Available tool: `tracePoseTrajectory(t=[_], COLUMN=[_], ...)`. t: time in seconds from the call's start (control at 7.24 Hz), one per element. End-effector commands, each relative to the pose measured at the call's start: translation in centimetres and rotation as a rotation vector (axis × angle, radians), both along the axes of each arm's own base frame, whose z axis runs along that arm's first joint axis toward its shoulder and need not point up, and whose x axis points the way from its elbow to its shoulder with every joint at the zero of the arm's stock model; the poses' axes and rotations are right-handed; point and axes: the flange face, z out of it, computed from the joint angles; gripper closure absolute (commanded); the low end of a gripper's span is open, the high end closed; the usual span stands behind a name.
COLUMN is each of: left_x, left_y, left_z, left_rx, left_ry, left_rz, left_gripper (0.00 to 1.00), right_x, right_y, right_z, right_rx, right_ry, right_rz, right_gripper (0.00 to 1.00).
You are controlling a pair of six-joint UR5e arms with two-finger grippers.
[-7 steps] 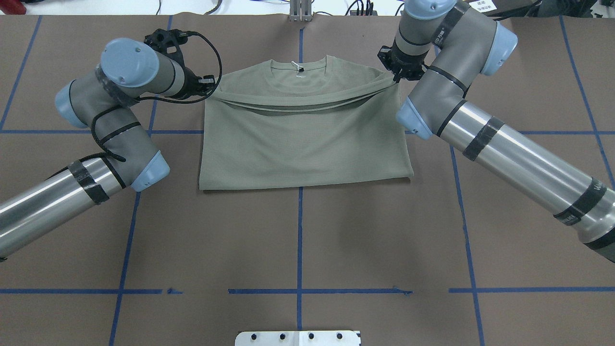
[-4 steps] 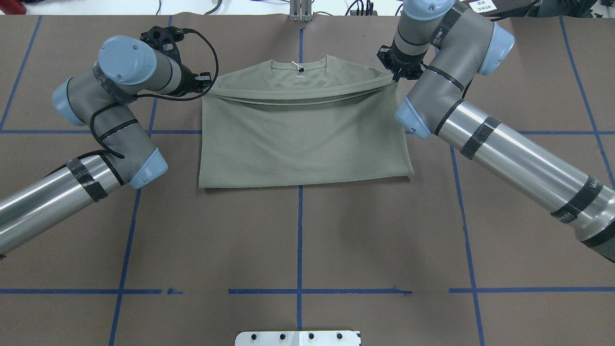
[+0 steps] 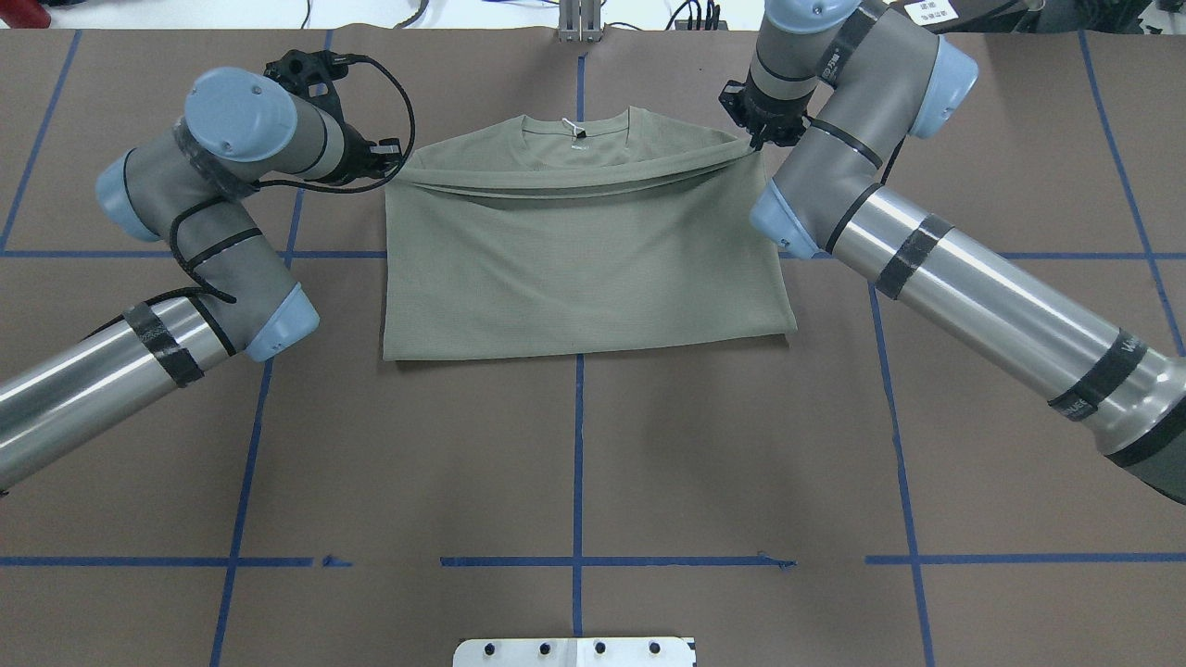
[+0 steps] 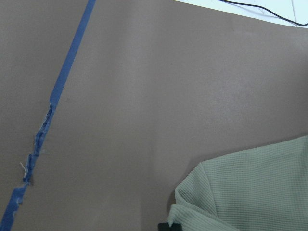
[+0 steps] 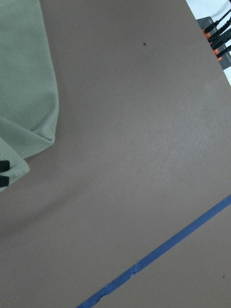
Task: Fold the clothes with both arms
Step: 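Lay the hem near the collar and open both grippers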
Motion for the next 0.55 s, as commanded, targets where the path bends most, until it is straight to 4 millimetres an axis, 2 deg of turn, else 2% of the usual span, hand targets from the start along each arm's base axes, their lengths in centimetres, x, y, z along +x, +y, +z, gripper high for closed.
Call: tracePoseTrajectory(t=[0.0, 0.14, 0.28, 0.41], left_x=[-0.1, -0.1, -0.3, -0.4], left_y=[0.0, 0.0, -0.2, -0.2], left_z=[0.1, 0.0, 0.1, 0.0], left_rx=[-0.004, -0.007, -0.007, -0.008], left_ry=[0.003, 0.003, 0.003, 0.006], left_rz=[-0.005, -0.005, -0.008, -0.010], left_gripper=[0.82, 0.72, 0.67, 0.65], right_x=[-0.2, -0.3, -0.3, -0.2], right_y=[-0.2, -0.2, -0.3, -0.2], right_z=[0.0, 0.1, -0.3, -1.0], right_rx=[0.001, 0.003, 0.006, 0.009], right_ry=[0.009, 0.013, 0.010, -0.002], right_rz=[0.004, 0.006, 0.007, 0.016], right_gripper=[0.86, 0.55, 0.41, 0.38])
